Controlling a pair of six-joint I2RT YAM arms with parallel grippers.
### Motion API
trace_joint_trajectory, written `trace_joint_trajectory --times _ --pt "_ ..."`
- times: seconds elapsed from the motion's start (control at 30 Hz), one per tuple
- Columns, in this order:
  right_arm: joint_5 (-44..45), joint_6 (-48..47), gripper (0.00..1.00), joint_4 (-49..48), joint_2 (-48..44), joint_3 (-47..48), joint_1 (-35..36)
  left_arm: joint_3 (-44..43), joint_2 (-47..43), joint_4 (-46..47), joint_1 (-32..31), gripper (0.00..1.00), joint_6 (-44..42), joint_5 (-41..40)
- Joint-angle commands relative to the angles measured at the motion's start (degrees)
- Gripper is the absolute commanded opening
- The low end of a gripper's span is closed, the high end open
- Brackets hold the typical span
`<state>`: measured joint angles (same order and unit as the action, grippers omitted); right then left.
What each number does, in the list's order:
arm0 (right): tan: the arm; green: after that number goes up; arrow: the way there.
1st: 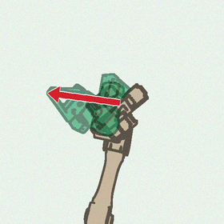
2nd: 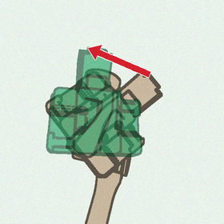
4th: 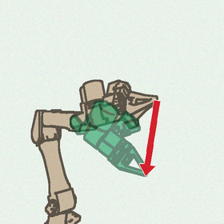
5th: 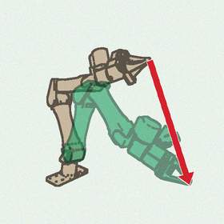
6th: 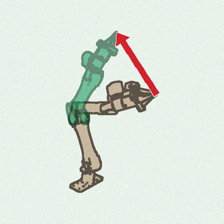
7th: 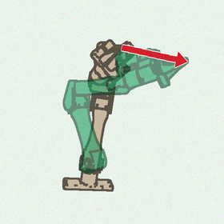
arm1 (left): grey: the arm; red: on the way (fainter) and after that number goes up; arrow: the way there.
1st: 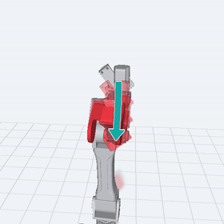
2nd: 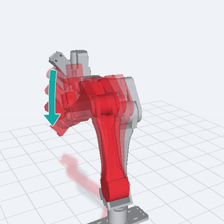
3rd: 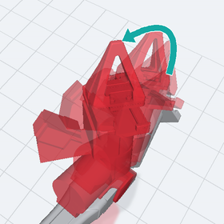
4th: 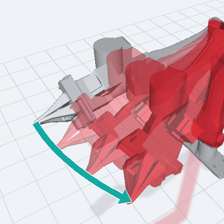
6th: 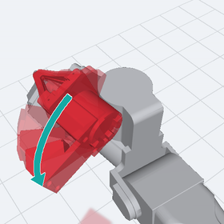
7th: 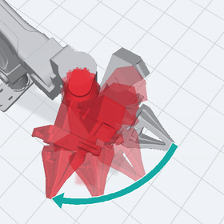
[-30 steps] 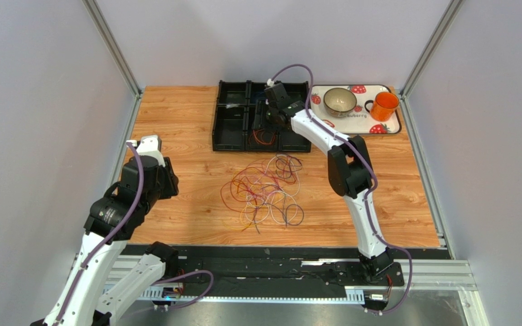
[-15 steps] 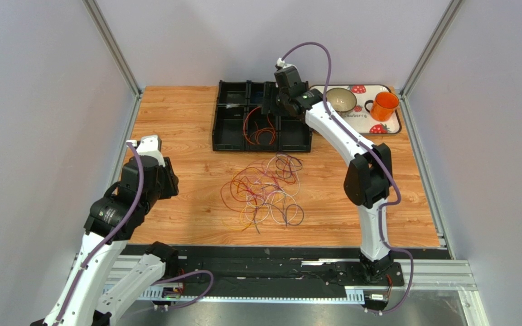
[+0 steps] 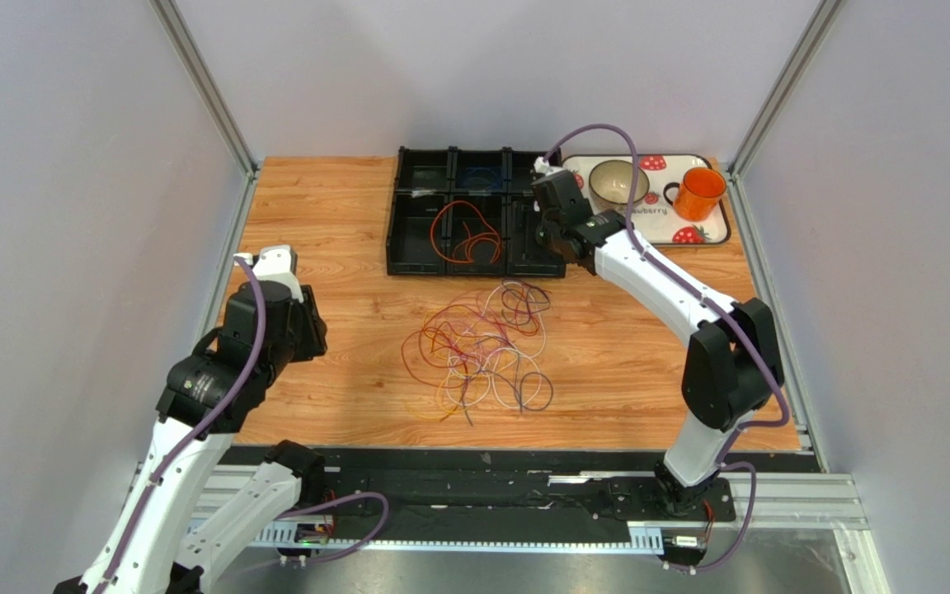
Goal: Untangle the cables
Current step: Place the cable in the bin.
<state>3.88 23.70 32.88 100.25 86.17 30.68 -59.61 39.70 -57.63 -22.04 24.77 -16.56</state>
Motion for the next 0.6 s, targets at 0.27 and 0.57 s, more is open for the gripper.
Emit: trace_joint_trajectory --times 0.27,0.57 --pt "-9.4 -0.4 0.53 -6.2 -4.2 -4.3 3.9 -0.7 3.0 0.7 0.3 0.41 -0.5 1.5" --pt "-4.1 -3.0 0.51 -0.5 15.0 21.7 8.3 -0.3 1.4 0.5 0.3 0.41 -0.2 0.3"
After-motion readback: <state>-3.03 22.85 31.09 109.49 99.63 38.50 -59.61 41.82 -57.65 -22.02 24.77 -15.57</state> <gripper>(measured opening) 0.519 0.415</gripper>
